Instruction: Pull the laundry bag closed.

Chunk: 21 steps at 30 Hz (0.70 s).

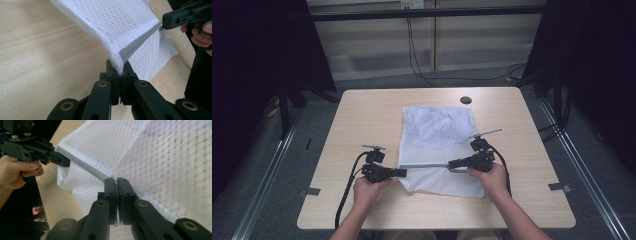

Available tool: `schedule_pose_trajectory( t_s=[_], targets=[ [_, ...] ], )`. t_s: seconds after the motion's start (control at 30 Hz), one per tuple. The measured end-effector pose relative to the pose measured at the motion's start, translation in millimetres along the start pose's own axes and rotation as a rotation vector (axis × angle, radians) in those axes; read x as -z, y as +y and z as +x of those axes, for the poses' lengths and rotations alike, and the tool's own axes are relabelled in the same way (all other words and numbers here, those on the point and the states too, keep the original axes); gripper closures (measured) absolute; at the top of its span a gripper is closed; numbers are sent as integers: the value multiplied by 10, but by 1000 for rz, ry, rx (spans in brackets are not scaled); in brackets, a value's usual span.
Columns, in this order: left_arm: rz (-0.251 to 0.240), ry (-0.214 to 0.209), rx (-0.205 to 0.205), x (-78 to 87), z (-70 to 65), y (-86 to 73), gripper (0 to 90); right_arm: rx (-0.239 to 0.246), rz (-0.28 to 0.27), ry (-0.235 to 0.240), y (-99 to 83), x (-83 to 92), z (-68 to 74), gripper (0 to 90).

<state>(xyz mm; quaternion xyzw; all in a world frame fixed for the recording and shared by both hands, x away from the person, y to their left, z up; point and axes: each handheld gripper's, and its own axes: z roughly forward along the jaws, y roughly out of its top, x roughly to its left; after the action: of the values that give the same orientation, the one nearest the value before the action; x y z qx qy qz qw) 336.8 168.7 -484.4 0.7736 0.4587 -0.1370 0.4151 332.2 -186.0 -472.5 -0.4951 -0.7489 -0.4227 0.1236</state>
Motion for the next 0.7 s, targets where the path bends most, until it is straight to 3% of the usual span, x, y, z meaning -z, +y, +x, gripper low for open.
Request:
schedule_pose_trajectory(
  t_s=[0.1,0.23,0.33,0.7],
  targets=[
    [6,-22,5,4,17,0,883,1,-5,1,-10,37,-2,869],
    [2,-20,10,-6,7,1,883,10,8,-10,-23,38,15,869],
    [9,-8,-16,-5,-2,9,883,20,10,-20,-34,47,23,869],
    [4,-10,-1,-1,7,8,883,15,3,-26,-64,125,-26,869]
  ],
)
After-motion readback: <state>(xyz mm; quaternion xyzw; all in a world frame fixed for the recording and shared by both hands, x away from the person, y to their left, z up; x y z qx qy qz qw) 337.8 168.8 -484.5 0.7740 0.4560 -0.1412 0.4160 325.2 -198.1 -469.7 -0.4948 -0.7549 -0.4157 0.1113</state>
